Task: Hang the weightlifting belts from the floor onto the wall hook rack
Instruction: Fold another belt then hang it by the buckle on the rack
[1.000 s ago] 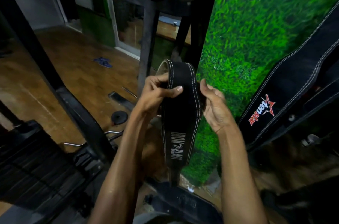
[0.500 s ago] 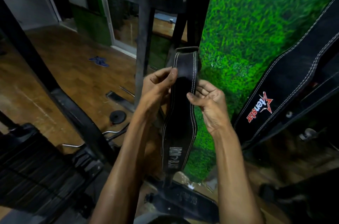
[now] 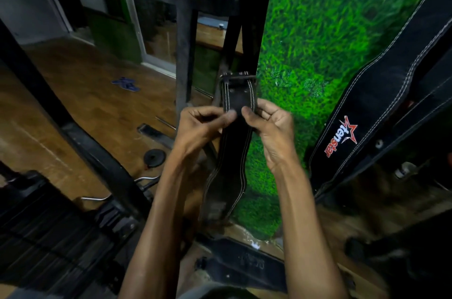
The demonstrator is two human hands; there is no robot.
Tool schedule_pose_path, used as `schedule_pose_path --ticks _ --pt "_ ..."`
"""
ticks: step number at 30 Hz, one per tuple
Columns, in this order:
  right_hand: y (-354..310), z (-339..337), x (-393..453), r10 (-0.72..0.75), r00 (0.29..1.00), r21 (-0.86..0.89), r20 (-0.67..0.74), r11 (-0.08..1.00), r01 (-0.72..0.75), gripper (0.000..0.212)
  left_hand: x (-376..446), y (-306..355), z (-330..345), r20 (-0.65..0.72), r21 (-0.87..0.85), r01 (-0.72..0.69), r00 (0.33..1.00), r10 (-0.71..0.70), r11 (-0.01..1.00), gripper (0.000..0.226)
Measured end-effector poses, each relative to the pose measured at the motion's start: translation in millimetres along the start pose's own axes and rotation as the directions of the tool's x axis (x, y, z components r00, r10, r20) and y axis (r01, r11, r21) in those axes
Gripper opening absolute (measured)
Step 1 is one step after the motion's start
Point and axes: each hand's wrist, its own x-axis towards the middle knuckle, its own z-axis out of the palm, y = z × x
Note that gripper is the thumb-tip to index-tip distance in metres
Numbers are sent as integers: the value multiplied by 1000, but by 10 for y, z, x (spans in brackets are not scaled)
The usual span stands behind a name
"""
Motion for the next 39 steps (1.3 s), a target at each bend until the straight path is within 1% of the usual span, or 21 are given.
schedule_pose_path --ticks 2,4,7,9,12,14,16,18,20,21,23,25,27,28,29,30,33,35,36,38,39 --pt "88 13 -37 -32 999 -71 9 997 33 28 5 101 2 -89 -158 88 991 -103 983 22" --pt "164 9 -62 -40 999 -126 27 991 43 25 26 148 -21 -86 -196 116 987 -134 974 27" --pt "176 -1 -77 -37 999 -173 23 984 40 37 33 158 -64 -60 -55 61 996 -64 997 30" --pt "172 -25 -90 -29 999 -160 19 987 32 37 38 148 -43 -64 29 -1 998 2 1000 33" --pt "131 -47 -110 -18 1000 -152 7 988 19 40 40 98 4 -98 55 -85 991 90 995 48" --pt "88 -85 -83 -20 997 -122 -71 992 11 45 31 53 9 -102 78 -138 984 145 987 52" --pt "-11 -138 -59 -53 987 -57 -155 997 44 49 9 29 8 -108 85 -177 977 186 980 53" --pt "-122 -186 -63 -74 982 -6 -175 997 74 42 8 9 5 -105 83 -198 973 206 977 49" --pt "-225 -204 -87 -68 985 -79 -157 995 56 28 -2 -1 0 -101 64 -195 974 201 979 46" --pt "-265 -194 -92 -64 989 -149 -133 988 43 29 -9 -3 2 -96 58 -189 976 194 980 47" --pt "-344 -159 -104 -57 997 -289 -59 957 38 48 -3 -22 14 -81 66 -182 979 187 981 53" --pt "-418 -102 -136 -109 994 -336 14 936 107 61 10 -63 32 -86 78 -173 980 180 982 53" --pt "-477 -72 -172 -201 978 -170 63 963 209 71 14 -101 23 -105 83 -171 978 179 982 49" --pt "-531 -61 -195 -218 974 -34 57 975 220 75 15 -111 15 -112 90 -173 977 182 981 49" --pt "-565 -67 -204 -225 974 38 32 974 224 78 16 -122 4 -115 96 -178 975 188 979 49" --pt "-580 -78 -202 -229 973 22 -1 973 229 79 15 -134 -7 -109 101 -182 975 193 978 49" --pt "-540 -70 -158 -152 986 -299 -69 946 125 80 33 -142 -19 -88 116 -183 977 193 976 48" --pt "-507 -26 -139 -35 999 -514 -25 858 17 91 52 -152 -11 -59 128 -176 981 184 976 44" --pt "-496 -11 -142 9 1000 -573 10 820 -2 98 57 -159 -8 -37 123 -171 984 177 978 39" --pt "-468 12 -154 -16 996 -561 89 825 63 101 56 -158 8 -4 122 -164 986 166 979 35" --pt "-472 13 -161 -80 990 -483 118 867 128 98 51 -159 14 5 121 -164 986 165 979 36"
